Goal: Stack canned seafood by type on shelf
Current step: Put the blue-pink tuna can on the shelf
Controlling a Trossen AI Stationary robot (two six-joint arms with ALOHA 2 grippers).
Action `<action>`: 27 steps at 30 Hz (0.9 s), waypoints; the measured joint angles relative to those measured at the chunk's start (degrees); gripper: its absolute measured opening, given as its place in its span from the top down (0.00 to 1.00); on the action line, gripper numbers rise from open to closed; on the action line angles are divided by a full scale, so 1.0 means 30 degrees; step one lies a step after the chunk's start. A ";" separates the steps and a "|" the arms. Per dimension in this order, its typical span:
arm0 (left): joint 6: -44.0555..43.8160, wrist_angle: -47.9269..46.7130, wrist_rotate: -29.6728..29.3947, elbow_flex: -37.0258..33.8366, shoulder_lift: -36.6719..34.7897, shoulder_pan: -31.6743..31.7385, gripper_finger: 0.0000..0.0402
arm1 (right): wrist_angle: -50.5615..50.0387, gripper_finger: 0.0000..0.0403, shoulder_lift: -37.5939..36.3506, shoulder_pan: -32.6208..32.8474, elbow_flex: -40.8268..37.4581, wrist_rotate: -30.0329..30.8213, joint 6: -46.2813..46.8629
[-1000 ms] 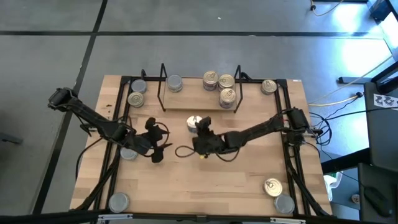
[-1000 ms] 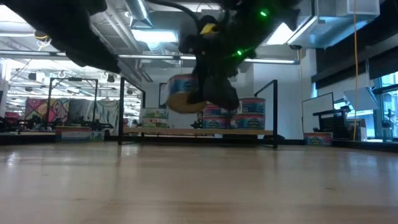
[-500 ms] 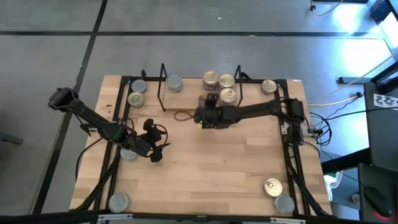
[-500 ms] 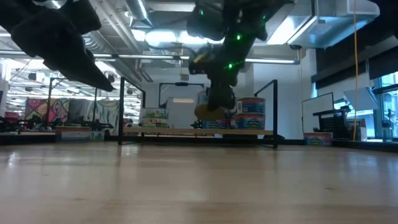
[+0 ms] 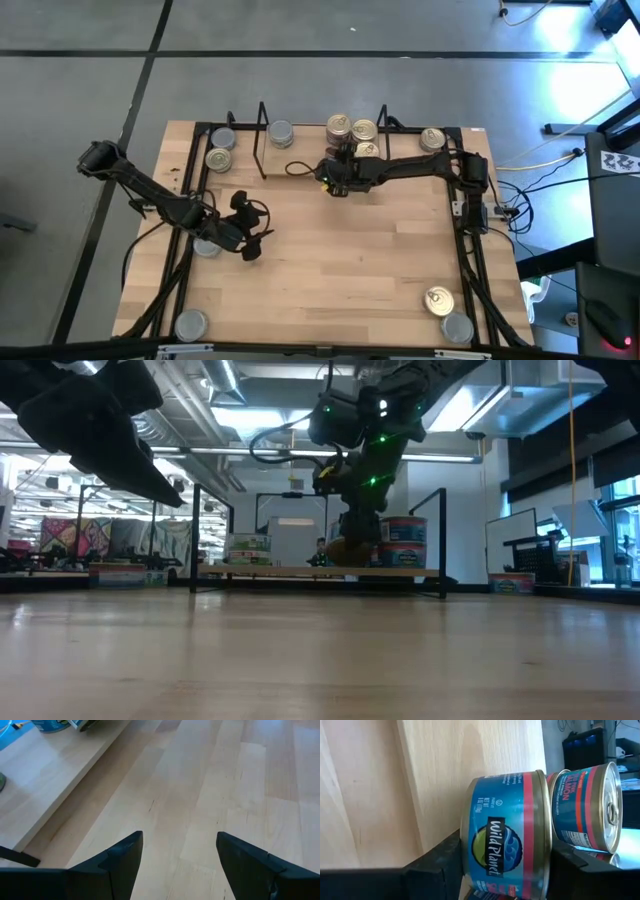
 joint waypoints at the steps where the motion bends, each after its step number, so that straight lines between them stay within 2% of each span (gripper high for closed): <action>1: 0.0001 0.0001 0.0000 0.0000 0.0000 0.0002 0.37 | 0.0011 0.50 0.0000 0.0000 0.0004 -0.0018 0.0000; 7: 0.0011 0.0243 0.0000 0.0000 0.0000 0.0004 0.37 | -0.0077 0.13 0.0000 0.0015 0.0004 -0.0116 0.0969; 9: 0.0193 0.0566 0.0011 0.0000 0.0000 0.0001 0.37 | -0.0112 0.06 0.0007 0.0049 0.0004 -0.0217 0.1379; 11: 0.0360 0.0705 0.0015 0.0000 0.0000 -0.0057 0.37 | -0.0115 0.03 0.0007 0.0051 0.0004 -0.0756 0.1841; 14: 0.0382 0.0866 0.0078 -0.0002 0.0000 -0.0061 0.37 | -0.0142 0.04 0.0007 0.0051 0.0004 -0.1292 0.2483; 19: 0.0360 0.0991 0.0518 0.0000 0.0000 -0.0061 0.37 | -0.1068 0.11 0.0007 0.0171 0.0225 -0.1407 0.3248; 23: 0.0360 0.0998 0.0539 -0.0004 0.0000 -0.0061 0.37 | -0.4798 0.18 -0.0003 0.1419 0.2413 -0.1251 0.4605; 27: 0.0367 0.1005 0.0546 -0.0007 0.0000 -0.0061 0.37 | -0.8894 0.26 -0.0045 0.3658 0.4656 -0.1452 0.6652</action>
